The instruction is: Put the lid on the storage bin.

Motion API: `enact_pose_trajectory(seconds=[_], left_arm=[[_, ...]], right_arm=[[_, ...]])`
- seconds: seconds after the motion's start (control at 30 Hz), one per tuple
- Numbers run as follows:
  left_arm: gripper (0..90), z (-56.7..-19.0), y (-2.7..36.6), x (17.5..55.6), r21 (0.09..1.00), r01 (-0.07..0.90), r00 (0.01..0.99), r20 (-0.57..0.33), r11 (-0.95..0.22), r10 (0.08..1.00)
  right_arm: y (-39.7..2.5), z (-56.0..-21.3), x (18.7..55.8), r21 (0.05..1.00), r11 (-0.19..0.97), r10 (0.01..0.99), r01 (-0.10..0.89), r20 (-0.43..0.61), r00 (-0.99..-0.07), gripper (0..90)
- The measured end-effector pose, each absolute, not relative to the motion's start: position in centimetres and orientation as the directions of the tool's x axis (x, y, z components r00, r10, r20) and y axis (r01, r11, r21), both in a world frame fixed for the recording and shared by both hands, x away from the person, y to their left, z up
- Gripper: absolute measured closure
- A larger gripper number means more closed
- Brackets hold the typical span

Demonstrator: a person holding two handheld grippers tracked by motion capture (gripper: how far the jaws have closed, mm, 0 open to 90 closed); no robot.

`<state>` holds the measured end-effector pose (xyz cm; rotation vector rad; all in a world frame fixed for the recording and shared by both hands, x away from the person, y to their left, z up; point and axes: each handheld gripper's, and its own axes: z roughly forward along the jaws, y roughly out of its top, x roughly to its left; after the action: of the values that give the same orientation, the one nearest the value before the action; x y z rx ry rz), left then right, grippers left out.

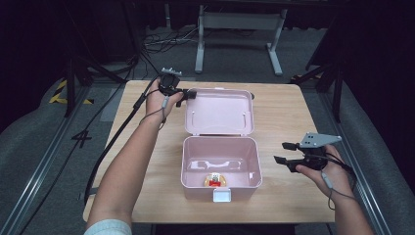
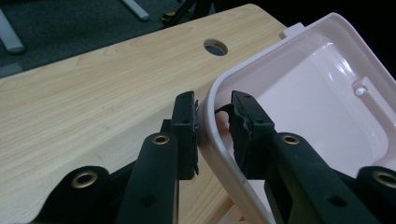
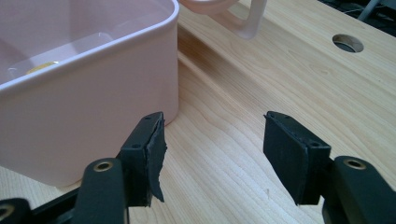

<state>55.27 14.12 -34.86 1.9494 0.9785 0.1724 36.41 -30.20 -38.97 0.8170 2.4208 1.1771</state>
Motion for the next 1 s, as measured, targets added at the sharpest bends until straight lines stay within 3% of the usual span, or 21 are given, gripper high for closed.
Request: enact_pose_trajectory(seconds=[1.0], left_arm=[[75.8, -29.5, 14.7, 51.3, 0.87, 0.424, 0.735, -0.168, -0.252, 0.656]], right_arm=[[-29.0, -38.4, 36.7, 0.799, 0.51, 0.591, 0.32, -0.055, -0.805, 41.1]])
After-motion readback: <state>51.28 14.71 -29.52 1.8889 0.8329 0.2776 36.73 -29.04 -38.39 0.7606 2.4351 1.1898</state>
